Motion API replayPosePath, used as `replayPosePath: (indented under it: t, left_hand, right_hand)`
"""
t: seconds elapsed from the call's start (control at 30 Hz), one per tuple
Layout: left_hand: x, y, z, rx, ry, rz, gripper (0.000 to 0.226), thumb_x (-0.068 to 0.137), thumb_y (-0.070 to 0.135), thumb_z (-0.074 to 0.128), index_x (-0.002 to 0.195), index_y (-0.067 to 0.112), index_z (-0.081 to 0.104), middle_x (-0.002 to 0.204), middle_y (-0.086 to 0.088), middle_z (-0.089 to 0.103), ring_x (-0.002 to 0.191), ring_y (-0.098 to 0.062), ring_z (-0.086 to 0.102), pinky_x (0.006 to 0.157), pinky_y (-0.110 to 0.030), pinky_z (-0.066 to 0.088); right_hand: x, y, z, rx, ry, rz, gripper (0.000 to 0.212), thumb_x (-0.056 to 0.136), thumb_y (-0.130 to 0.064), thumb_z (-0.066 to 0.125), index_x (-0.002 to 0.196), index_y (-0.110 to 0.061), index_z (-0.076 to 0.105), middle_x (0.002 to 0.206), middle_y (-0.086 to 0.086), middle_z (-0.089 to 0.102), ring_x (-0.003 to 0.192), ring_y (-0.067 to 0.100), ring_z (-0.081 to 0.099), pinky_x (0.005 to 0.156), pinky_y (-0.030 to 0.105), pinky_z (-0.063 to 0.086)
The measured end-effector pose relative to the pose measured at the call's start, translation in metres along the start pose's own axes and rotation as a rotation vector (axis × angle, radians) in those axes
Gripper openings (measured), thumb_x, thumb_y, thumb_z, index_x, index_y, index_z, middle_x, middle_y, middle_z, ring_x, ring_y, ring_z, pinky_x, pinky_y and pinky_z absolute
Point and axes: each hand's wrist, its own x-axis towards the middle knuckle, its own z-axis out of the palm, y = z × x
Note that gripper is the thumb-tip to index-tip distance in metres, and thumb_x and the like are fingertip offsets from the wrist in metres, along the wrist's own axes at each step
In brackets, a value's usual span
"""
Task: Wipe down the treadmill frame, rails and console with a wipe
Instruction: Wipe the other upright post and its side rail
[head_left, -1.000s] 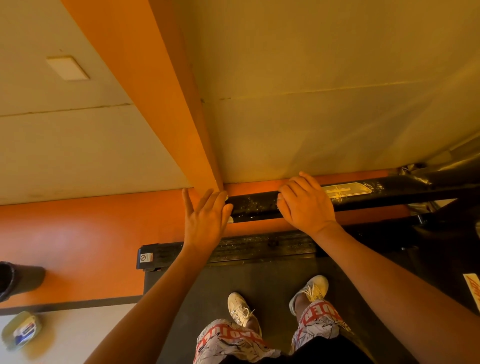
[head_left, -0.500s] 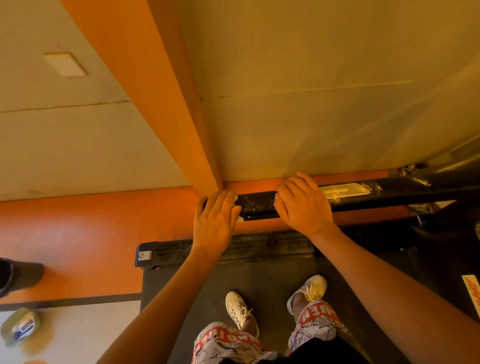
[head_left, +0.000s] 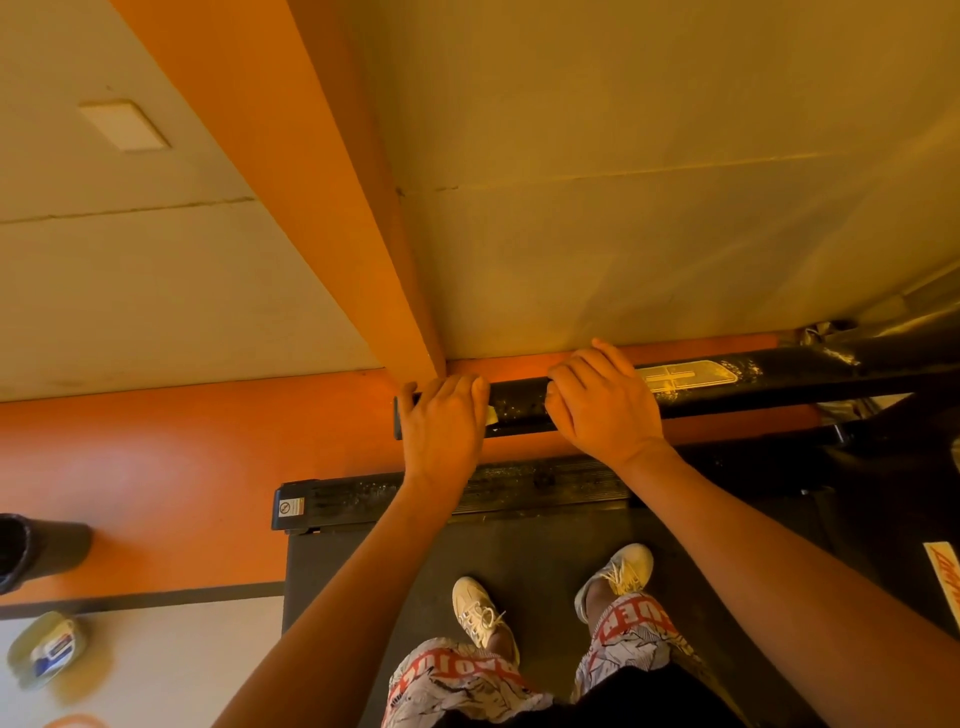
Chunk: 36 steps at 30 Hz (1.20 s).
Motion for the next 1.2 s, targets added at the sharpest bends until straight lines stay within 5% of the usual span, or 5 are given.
replayPosePath:
  t: [0.3,0.5,0.63,0.83,1.2]
  left_hand:
    - [-0.005,-0.022,0.003,-0.037,0.052,-0.002,0.02,0.104,0.022,0.046,0.106,0.02,0.065,0.097,0.0,0.071,0.097,-0.024,0.067,0.089,-0.043,0.043]
    - [-0.005,0.02,0.008,-0.138,0.081,-0.08,0.047,0.109,0.038,0.023,0.118,0.025,0.067,0.114,0.004,0.07,0.113,-0.021,0.061,0.1,-0.052,0.04]
    - [-0.009,0.003,0.006,-0.117,0.086,0.005,0.044,0.107,0.034,0.027,0.121,0.02,0.066,0.117,-0.002,0.07,0.114,-0.026,0.063,0.096,-0.049,0.045]
    - [-0.001,0.038,0.01,-0.133,0.099,-0.195,0.04,0.108,0.032,0.027,0.11,0.025,0.067,0.111,0.005,0.07,0.112,-0.023,0.059,0.099,-0.051,0.037]
    - [-0.018,0.033,0.02,-0.15,0.165,-0.136,0.051,0.111,0.039,0.019,0.134,0.019,0.06,0.138,-0.004,0.062,0.132,-0.028,0.052,0.114,-0.053,0.032]
  right_hand:
    - [-0.001,0.0,0.002,-0.017,-0.025,0.013,0.04,0.105,-0.03,0.039,0.1,-0.01,0.072,0.1,0.011,0.073,0.1,0.027,0.067,0.11,0.045,0.043]
    - [-0.001,-0.002,0.001,-0.012,-0.004,0.031,0.039,0.104,-0.03,0.039,0.099,-0.01,0.072,0.098,0.011,0.073,0.098,0.028,0.067,0.107,0.045,0.044]
    - [-0.001,-0.001,-0.002,0.027,-0.008,0.032,0.038,0.104,-0.029,0.039,0.096,-0.011,0.071,0.097,0.01,0.073,0.098,0.027,0.066,0.106,0.045,0.046]
    - [0.0,0.0,-0.002,0.06,0.033,0.022,0.032,0.103,-0.027,0.043,0.092,-0.011,0.068,0.093,0.01,0.072,0.094,0.028,0.065,0.103,0.045,0.046]
    - [0.002,0.0,-0.007,0.099,-0.06,0.046,0.033,0.103,-0.028,0.042,0.096,-0.011,0.07,0.096,0.01,0.073,0.098,0.028,0.064,0.109,0.046,0.043]
